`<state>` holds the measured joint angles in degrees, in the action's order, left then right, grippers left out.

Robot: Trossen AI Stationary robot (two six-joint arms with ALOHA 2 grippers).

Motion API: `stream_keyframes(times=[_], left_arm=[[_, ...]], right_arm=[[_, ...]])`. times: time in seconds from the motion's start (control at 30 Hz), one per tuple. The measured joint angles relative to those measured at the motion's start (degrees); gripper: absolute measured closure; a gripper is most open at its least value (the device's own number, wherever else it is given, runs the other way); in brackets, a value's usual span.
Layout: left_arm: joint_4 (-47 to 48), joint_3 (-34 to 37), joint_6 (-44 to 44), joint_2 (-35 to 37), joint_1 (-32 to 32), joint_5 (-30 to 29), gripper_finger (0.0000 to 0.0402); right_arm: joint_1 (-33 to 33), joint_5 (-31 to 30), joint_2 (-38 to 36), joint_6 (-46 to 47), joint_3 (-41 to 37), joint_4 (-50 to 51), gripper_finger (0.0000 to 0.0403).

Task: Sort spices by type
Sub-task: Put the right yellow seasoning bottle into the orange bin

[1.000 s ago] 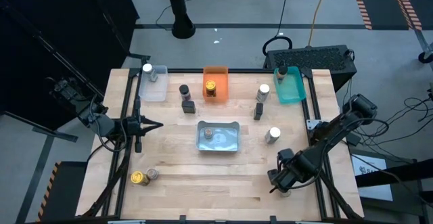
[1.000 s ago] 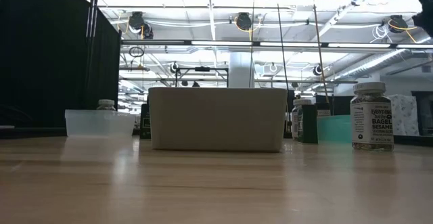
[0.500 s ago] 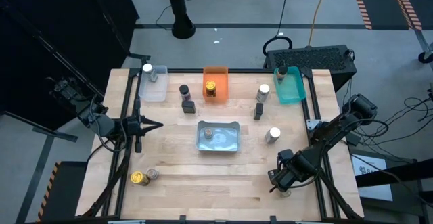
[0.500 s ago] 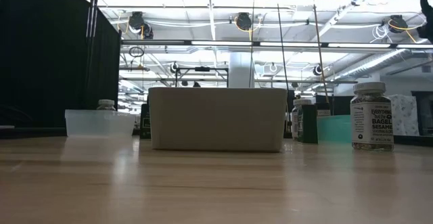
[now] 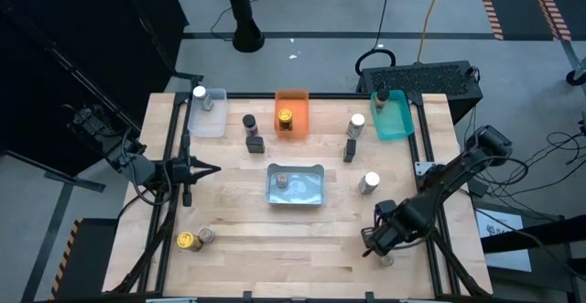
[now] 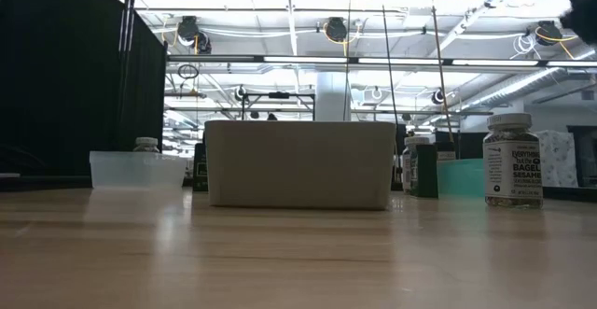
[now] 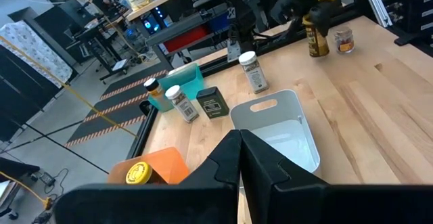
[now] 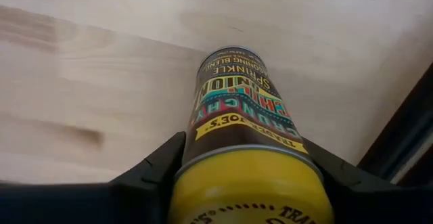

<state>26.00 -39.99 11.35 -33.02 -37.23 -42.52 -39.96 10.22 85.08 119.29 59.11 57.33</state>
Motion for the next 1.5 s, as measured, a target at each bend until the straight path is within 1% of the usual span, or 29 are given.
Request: stream_keyframes(times=[0.07,0.27,0.43,0.53,0.67,0.9,1.03,1.13,1.3,1.37,1.4,1.5], left_arm=[[0.0,0.0,0.0,0.0,0.0,0.0,0.0386],[-0.2,0.0,0.0,0.0,0.0,0.0,0.0386],[-0.2,0.0,0.0,0.0,0.0,0.0,0.0386],[-0.3,0.0,0.0,0.0,0.0,0.0,0.0386],[-1.6,0.0,0.0,-0.3,0.0,0.0,0.0386],[-6.8,0.0,0.4,-3.5,0.0,0.1,0.0386],[-11.6,0.0,3.7,-6.5,0.0,0.3,0.0386],[-15.8,0.0,4.5,-9.1,0.4,0.3,0.0386],[-20.0,0.0,4.2,-14.0,4.7,0.4,0.0386],[-20.5,0.0,4.3,-16.0,8.1,2.2,0.0386],[-21.1,0.0,4.5,-17.0,10.2,4.6,0.0386],[-23.0,0.0,5.9,-19.1,17.9,16.3,0.0386]], right_arm=[[0.9,-1.0,-0.5,-1.2,2.6,3.5,0.0212],[5.3,-5.4,-0.9,-7.2,13.8,16.5,0.0212],[9.7,-10.2,-0.9,-15.5,19.5,17.6,0.0212],[12.6,-13.1,-0.7,-21.8,20.6,15.6,0.0212],[16.8,-17.6,-0.4,-33.8,20.7,9.3,0.0212],[23.8,-20.9,0.1,-55.2,20.8,-2.6,0.0212],[27.3,-23.6,0.1,-64.9,20.8,-4.9,0.0212],[30.0,-24.1,0.1,-71.3,20.8,-5.4,0.0212],[34.3,-25.4,0.1,-80.8,20.8,-7.2,0.0212],[36.1,-26.8,0.1,-85.1,20.8,-8.3,0.0212],[37.1,-27.0,0.1,-87.2,20.8,-9.1,0.0212],[40.2,-26.8,0.1,-93.3,20.8,-12.8,0.0212]])
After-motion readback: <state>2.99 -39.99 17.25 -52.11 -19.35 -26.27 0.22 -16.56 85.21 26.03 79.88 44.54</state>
